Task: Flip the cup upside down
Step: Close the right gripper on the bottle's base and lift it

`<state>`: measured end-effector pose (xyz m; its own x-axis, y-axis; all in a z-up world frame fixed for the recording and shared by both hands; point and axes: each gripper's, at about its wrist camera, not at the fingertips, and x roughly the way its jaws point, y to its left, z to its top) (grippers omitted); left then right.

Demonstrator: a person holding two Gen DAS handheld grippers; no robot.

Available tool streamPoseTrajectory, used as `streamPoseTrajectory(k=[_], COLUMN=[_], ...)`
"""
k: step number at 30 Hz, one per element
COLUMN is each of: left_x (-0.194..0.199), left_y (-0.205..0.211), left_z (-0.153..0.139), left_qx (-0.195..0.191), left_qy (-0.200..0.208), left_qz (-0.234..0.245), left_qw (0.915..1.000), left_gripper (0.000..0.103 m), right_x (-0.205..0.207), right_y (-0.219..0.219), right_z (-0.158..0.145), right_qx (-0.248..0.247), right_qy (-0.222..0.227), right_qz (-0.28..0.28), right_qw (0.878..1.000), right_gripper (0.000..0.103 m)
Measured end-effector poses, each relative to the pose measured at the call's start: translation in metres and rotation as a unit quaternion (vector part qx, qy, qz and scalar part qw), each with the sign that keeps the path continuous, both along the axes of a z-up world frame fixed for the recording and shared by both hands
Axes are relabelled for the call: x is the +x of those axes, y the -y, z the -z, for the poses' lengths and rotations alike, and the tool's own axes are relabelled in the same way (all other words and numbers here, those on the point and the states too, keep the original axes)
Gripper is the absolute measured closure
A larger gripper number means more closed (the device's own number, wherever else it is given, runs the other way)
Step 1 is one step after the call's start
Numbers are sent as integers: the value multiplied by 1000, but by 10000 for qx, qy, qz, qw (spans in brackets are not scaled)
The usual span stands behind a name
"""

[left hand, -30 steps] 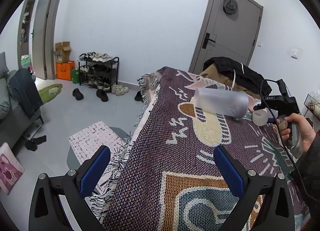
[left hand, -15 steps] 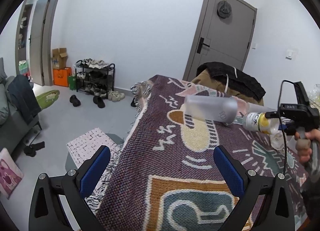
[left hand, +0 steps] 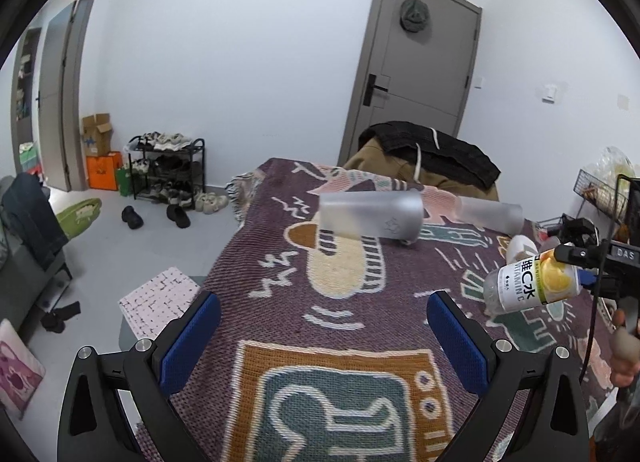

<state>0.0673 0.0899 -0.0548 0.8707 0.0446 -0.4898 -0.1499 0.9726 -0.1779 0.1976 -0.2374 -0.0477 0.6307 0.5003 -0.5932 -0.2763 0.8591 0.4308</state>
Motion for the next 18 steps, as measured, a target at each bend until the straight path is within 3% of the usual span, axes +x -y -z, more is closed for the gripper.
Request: streamPoseTrajectory(k=[10,18], left_x=[-2,1], left_y=[31,42], left_z=[-6,-1], left_qx=[173,131], left_qy=[-51,-230], left_qz=[290,423], left_qw=[9994,9988], left_gripper=[0,0], right_x=[-54,-88], right_y=[12,-3], right_z=[-9,15], right_qx=[18,-370], right_qy=[573,699], right_qz=[-19,-222], right_qw=[9984,9966], right_gripper=[39,39])
